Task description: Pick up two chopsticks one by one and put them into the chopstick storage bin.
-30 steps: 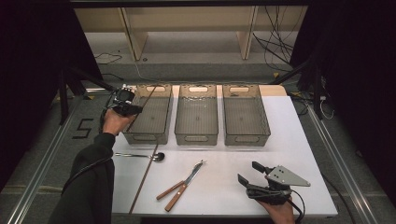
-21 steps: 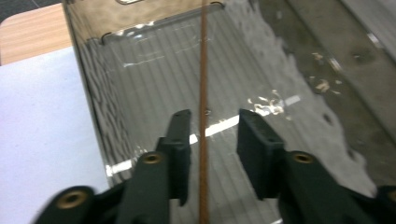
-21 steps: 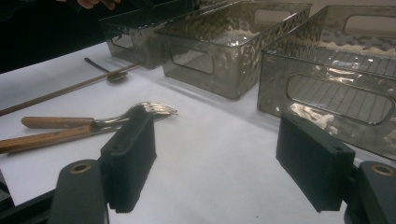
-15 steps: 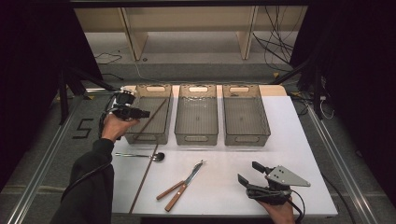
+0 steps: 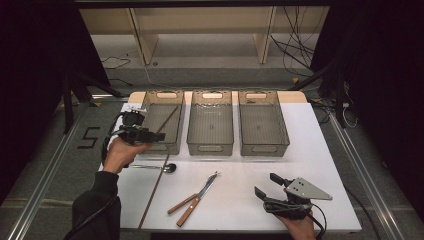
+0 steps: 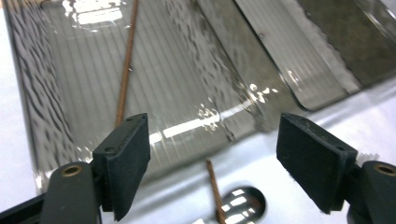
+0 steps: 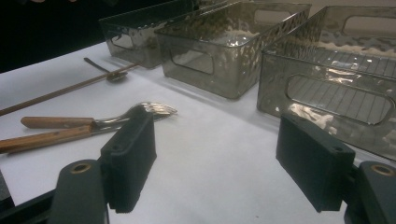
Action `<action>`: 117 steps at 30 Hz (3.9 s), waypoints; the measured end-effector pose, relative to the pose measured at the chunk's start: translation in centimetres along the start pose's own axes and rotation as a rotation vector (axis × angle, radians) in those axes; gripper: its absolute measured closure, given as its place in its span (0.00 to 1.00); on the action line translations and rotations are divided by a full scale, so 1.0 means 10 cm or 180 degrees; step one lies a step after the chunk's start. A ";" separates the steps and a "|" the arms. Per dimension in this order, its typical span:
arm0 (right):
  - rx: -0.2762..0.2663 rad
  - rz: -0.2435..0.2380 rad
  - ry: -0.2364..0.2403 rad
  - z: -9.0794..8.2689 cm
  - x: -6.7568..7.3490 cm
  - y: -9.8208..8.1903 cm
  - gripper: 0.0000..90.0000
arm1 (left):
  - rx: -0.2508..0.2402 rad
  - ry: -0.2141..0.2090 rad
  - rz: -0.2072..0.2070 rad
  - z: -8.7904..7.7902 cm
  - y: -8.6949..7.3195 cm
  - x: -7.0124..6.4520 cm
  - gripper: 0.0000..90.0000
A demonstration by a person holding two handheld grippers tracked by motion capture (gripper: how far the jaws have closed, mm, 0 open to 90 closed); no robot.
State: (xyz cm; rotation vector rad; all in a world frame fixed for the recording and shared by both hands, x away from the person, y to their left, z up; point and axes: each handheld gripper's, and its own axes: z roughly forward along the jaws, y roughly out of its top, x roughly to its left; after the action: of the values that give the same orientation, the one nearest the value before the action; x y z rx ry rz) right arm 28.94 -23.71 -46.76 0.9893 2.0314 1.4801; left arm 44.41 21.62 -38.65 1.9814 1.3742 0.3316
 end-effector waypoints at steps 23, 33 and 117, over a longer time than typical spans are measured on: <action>-0.0022 -0.0050 0.0016 -0.01 0.02 0.01 0.32 | 0.0437 0.0135 0.0092 -0.10 -0.83 -0.37 0.30; -0.0015 -0.0074 0.0017 -0.01 0.04 0.02 0.32 | 0.0707 0.0168 0.0132 -0.02 -1.02 -0.41 0.45; -0.0012 -0.0078 0.0029 -0.01 0.04 0.01 0.32 | 0.0472 -0.0178 0.0234 -0.29 -1.08 -0.34 0.94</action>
State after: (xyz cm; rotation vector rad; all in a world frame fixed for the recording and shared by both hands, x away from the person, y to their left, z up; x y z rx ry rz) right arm 28.60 -23.47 -46.61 0.9545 2.0392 1.4780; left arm 33.64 21.85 -43.18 2.1497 1.3265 0.2112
